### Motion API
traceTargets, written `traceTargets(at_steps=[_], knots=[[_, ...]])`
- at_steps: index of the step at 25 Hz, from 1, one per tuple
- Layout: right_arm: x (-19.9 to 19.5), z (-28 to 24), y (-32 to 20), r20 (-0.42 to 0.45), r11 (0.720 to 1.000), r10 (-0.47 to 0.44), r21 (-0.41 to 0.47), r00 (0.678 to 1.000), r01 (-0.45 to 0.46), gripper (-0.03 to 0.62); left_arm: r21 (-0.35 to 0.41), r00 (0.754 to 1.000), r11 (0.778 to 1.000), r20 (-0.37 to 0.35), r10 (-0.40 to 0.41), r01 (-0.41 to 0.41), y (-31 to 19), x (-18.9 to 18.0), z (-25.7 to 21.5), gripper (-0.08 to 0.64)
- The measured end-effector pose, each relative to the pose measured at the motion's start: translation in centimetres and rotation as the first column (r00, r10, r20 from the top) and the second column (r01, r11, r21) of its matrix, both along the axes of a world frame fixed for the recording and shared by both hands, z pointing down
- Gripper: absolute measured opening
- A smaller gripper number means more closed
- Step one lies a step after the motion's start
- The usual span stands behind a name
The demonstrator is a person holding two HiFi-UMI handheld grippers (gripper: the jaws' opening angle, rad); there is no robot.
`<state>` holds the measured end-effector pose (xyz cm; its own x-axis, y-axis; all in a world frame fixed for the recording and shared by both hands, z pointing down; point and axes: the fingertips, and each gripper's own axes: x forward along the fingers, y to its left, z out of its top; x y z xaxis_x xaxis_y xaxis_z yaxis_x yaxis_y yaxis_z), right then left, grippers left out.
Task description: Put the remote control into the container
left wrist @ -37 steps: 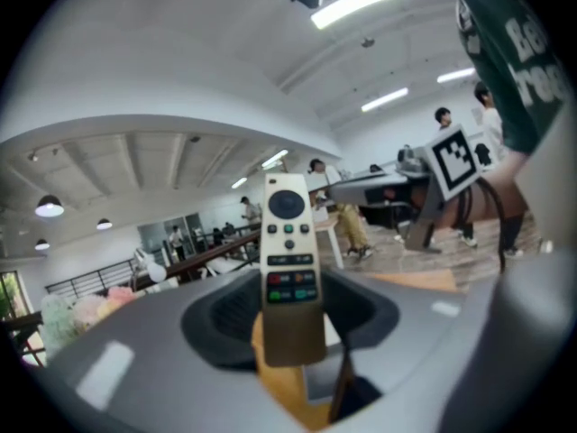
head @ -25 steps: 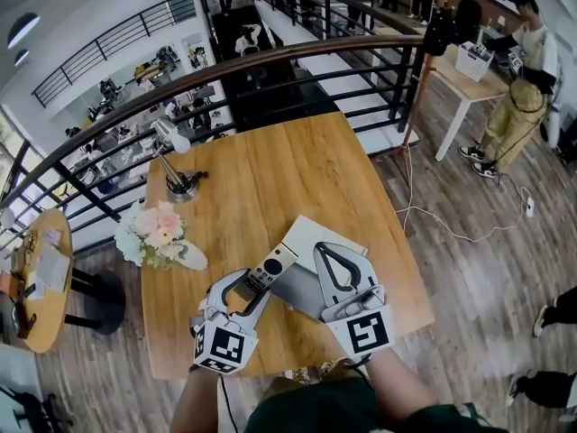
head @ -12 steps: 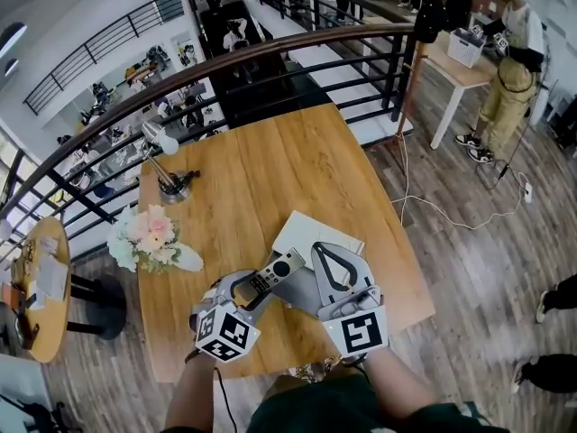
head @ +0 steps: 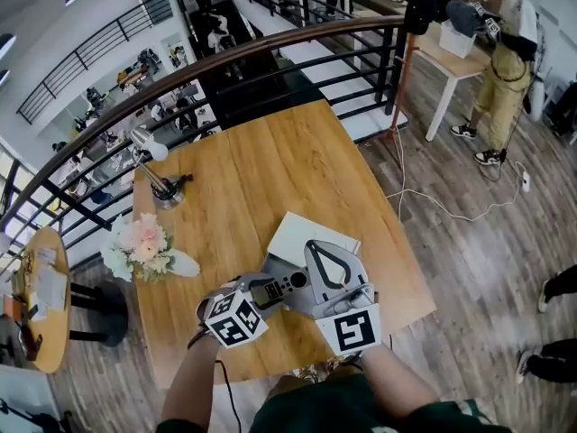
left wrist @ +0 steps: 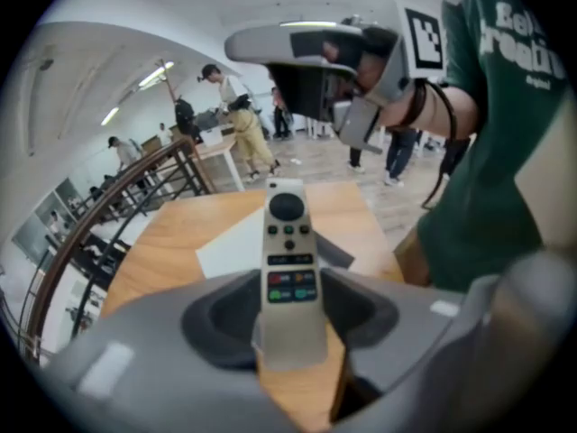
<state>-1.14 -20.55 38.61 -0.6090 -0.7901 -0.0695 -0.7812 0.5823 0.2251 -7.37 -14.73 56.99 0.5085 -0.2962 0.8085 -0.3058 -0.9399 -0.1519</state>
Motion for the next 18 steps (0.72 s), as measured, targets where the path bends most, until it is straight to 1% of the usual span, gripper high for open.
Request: traceTargets(at_steps=[4, 7, 11, 14, 18], knots=[[0.0, 0.2, -0.5, 0.0, 1.0, 0.008, -0.007, 1.0, -0.008, 0.015, -0.062, 0.999, 0.998, 0.028, 0.032, -0.031, 0.0, 0.1, 1.5, 0.202], [-0.1, 0.5, -0.9, -0.009, 1.0, 0.014, -0.005, 1.0, -0.014, 0.015, -0.087, 0.997, 0.994, 0.039, 0.062, -0.058, 0.0, 0.2, 2.5, 0.202], [0.0, 1.0, -1.4, -0.012, 1.0, 0.024, -0.006, 1.0, -0.024, 0.015, -0.111, 0.99, 0.987, 0.072, 0.124, -0.116, -0.2, 0.3, 3.6, 0.202], [-0.2, 1.5, -1.7, -0.013, 0.999, 0.03, -0.018, 0.999, -0.03, 0.016, -0.134, 0.977, 0.977, 0.109, 0.181, -0.166, -0.4, -0.1, 4.6, 0.202], [-0.2, 1.7, -2.0, 0.011, 0.999, 0.038, -0.031, 0.999, -0.038, 0.016, -0.18, 0.951, 0.956, 0.163, 0.263, -0.233, -0.6, -0.5, 6.3, 0.202]])
